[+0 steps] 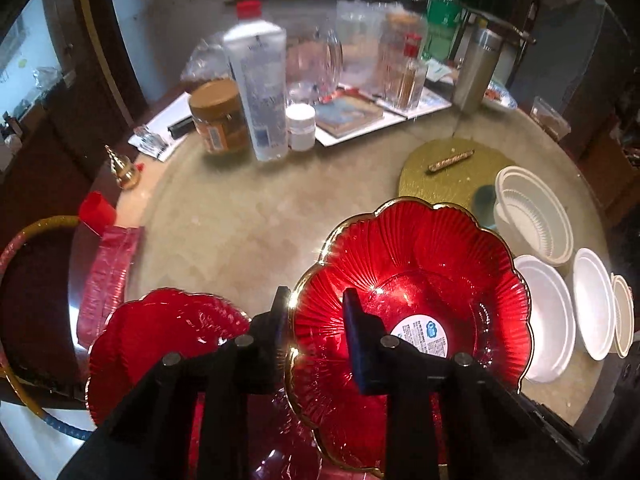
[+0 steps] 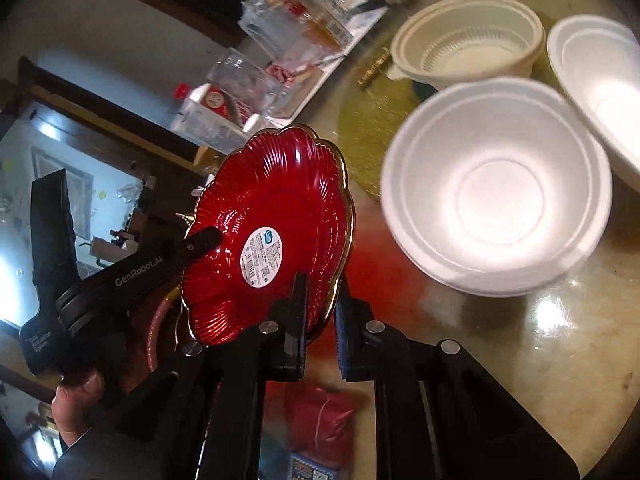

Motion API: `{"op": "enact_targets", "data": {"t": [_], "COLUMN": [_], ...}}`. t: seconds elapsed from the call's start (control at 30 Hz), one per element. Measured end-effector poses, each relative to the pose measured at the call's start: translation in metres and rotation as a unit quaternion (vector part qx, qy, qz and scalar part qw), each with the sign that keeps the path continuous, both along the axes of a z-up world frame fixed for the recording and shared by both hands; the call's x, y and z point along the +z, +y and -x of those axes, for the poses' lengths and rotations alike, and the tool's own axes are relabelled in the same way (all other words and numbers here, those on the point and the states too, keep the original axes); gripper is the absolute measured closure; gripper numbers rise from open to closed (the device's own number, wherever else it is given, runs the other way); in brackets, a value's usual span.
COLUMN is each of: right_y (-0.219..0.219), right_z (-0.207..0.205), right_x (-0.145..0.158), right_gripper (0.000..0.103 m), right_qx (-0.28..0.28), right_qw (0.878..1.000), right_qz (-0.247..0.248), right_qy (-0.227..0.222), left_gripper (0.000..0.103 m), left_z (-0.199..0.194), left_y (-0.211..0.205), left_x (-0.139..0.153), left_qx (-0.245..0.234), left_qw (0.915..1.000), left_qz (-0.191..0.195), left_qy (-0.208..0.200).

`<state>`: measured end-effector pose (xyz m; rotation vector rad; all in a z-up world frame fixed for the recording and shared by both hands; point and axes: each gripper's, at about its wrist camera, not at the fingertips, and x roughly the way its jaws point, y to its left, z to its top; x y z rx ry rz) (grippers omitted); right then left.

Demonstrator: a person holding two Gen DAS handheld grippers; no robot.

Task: Organize plates and bowls
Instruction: 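Lift the sticker plate and lower it onto the wedding plate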

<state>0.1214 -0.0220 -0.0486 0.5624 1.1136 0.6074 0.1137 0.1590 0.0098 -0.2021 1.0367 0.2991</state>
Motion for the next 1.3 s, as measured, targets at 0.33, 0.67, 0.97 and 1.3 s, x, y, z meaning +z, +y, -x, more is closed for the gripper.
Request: {"op": "enact_targets", "data": {"t": [0.33, 0.67, 0.97, 1.3], "right_y": [0.002, 0.03, 0.08, 0.13], "right_z": [0.018, 0.036, 0.048, 0.059], "right_x": [0.022, 0.035, 0.04, 0.026], "right_gripper": [0.091, 0.091, 0.091, 0.091], "right_qx": [0.012, 0.056, 0.112, 0.163], "right_qw": [0.999, 0.997, 0.991, 0.983], "right_qz": [0.002, 0.01, 0.022, 0.05], "right_qy": [-0.038, -0.06, -0.074, -0.064], "left_gripper": [0.078, 0.078, 0.078, 0.078], "left_z": [0.032, 0.072, 0.114, 0.138], "left_y": [0.003, 0.027, 0.071, 0.108], "left_x": [0.012, 0.016, 0.01, -0.014], "left_qx": [0.003, 0.033, 0.083, 0.121], "left_qw": [0.9998, 0.9989, 0.9955, 0.9913], "left_qz": [0.003, 0.004, 0.019, 0.045], "left_qy": [-0.021, -0.034, -0.04, -0.024]}}
